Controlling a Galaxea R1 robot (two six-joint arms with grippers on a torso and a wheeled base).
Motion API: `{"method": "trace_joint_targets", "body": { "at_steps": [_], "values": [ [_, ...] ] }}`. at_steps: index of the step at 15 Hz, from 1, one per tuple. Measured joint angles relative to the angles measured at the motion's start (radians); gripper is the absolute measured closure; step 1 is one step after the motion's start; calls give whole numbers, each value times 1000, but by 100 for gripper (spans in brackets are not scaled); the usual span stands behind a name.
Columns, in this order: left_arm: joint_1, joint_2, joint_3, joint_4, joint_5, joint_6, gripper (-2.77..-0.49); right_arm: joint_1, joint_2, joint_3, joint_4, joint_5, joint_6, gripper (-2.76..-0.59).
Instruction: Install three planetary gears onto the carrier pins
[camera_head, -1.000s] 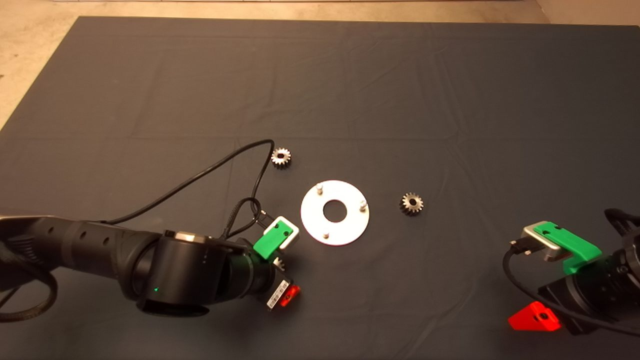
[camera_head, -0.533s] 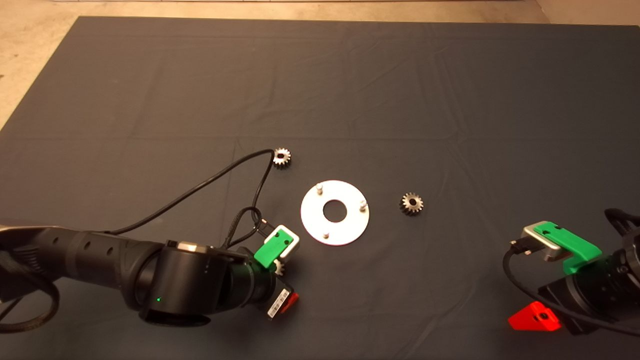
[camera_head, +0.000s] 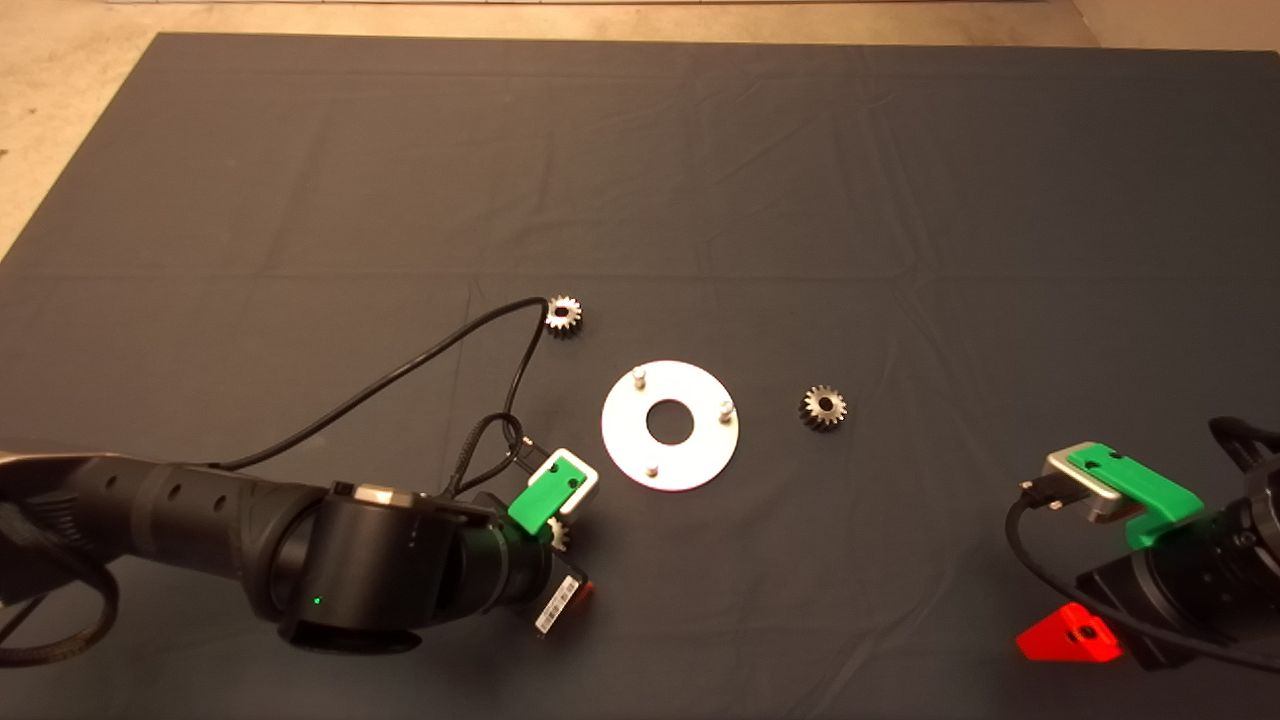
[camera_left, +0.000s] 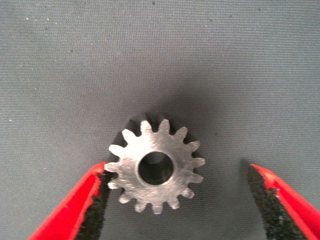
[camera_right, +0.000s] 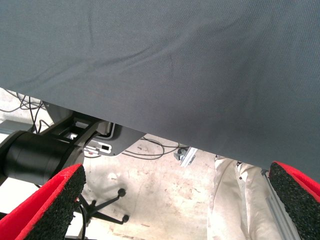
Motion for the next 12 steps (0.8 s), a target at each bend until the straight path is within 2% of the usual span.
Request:
{"method": "trace_joint_targets", "body": {
  "at_steps": [1,2,6,10,12],
  "values": [
    [0,0,0,0,0,0,-182,0,0,0,0,0,0,-273],
    [0,0,0,0,1,0,-171,0,0,0,0,0,0,-273],
    [0,0,0,0,1,0,-154,0,0,0,0,0,0,-273],
    [0,0,0,0,1,0,-152,0,0,0,0,0,0,-273],
    [0,0,-4,1,1,-1,-137,0,0,0,0,0,0,-273]
  ]
}}
